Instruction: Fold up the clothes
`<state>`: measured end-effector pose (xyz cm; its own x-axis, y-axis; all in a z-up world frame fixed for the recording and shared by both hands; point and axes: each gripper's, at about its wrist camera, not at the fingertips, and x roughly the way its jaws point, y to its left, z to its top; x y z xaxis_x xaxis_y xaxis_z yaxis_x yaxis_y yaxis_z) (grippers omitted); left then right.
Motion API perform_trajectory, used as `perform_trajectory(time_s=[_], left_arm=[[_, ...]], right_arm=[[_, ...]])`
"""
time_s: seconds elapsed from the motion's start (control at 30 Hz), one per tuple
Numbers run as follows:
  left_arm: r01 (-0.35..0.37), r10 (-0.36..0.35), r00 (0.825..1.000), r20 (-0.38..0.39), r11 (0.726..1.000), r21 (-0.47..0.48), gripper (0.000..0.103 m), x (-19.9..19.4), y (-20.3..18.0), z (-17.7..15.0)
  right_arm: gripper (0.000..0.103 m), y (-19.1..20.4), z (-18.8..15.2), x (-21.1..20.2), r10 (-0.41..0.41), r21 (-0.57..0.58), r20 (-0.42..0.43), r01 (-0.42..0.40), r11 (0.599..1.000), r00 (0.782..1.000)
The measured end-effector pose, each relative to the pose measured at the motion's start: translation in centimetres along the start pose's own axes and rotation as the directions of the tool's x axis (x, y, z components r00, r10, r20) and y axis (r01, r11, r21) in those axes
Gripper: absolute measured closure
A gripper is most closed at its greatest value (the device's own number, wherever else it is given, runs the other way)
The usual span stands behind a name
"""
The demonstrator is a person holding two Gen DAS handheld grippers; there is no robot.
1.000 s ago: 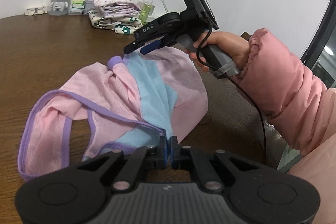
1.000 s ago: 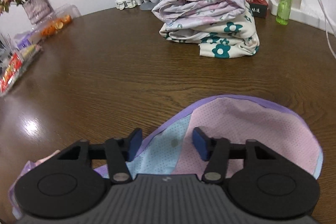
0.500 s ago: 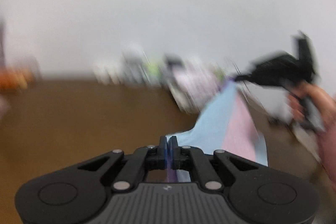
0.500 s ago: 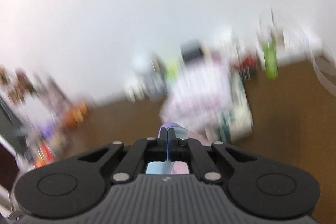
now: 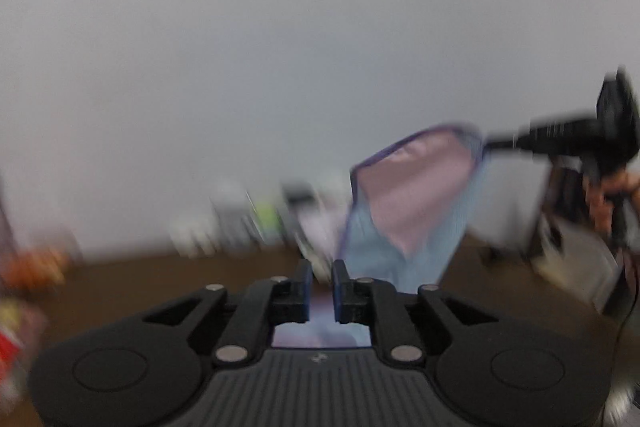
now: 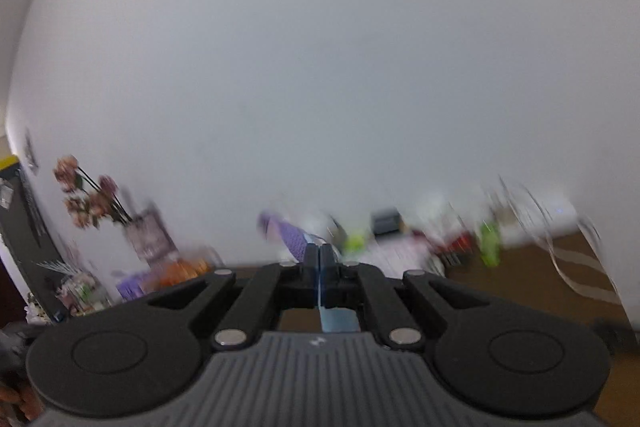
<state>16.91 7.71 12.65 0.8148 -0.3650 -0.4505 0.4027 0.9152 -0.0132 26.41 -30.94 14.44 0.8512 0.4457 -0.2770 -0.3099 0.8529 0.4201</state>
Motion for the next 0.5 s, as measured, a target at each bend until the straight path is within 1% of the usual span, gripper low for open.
perform_trajectory(time_s=[0.03,0.07,0.1,0.13,0.2,0.23,0.27,0.3,0.33,0.37,0.4,0.43,0.5], left_arm=[[0.012,-0.013,0.998,-0.056,1.000,-0.007,0.086,1.5,-0.4,-1.3],[0.018,-0.020,0.993,-0.112,1.000,-0.020,0.082,3.3,-0.6,-2.4],[0.022,-0.027,0.986,-0.166,0.999,-0.033,0.081,5.1,-0.7,-3.4],[0.014,-0.023,0.981,-0.195,0.999,-0.050,0.077,6.7,-0.3,-3.6],[-0.005,-0.016,0.968,-0.250,0.997,-0.083,0.064,9.8,0.4,-4.0],[-0.017,-0.011,0.965,-0.263,0.994,-0.104,0.053,11.4,1.1,-3.6],[-0.032,-0.005,0.963,-0.270,0.991,-0.132,0.047,12.6,2.2,-3.3],[-0.054,0.005,0.960,-0.279,0.985,-0.166,0.044,13.9,3.1,-3.2],[-0.078,0.014,0.955,-0.296,0.976,-0.203,0.035,15.6,3.9,-2.7],[-0.102,0.023,0.950,-0.312,0.965,-0.240,0.029,17.2,4.7,-2.3],[-0.138,0.038,0.943,-0.330,0.948,-0.285,0.029,18.8,5.9,-1.9],[-0.168,0.052,0.938,-0.344,0.934,-0.315,0.029,19.8,6.3,-1.9],[-0.221,0.080,0.924,-0.373,0.910,-0.352,0.029,22.7,7.4,-1.8]], right_arm=[[0.103,-0.7,-0.9,-0.4,-0.016,0.006,-0.016,0.016,1.000,1.000],[0.103,-1.3,-1.8,-0.8,-0.031,0.013,-0.031,0.032,0.999,0.999],[0.103,-2.0,-2.6,-1.2,-0.047,0.019,-0.047,0.048,0.999,0.998],[0.103,-2.7,-3.5,-1.6,-0.062,0.024,-0.063,0.064,0.998,0.996],[0.103,-4.0,-5.2,-2.4,-0.091,0.035,-0.093,0.095,0.995,0.991],[0.103,-4.4,-5.6,-2.4,-0.094,0.037,-0.099,0.098,0.994,0.991],[0.103,-4.8,-5.9,-2.4,-0.097,0.040,-0.104,0.102,0.994,0.990],[0.103,-5.1,-6.2,-2.4,-0.100,0.043,-0.109,0.105,0.994,0.989],[0.103,-5.5,-6.6,-2.4,-0.103,0.045,-0.114,0.108,0.993,0.988],[0.103,-5.9,-6.9,-2.4,-0.106,0.048,-0.119,0.112,0.993,0.987],[0.103,-6.3,-7.3,-2.5,-0.108,0.050,-0.124,0.115,0.992,0.986],[0.103,-6.6,-7.6,-2.4,-0.110,0.053,-0.129,0.118,0.992,0.985],[0.102,-7.4,-8.0,-1.9,-0.102,0.068,-0.142,0.112,0.991,0.985]])
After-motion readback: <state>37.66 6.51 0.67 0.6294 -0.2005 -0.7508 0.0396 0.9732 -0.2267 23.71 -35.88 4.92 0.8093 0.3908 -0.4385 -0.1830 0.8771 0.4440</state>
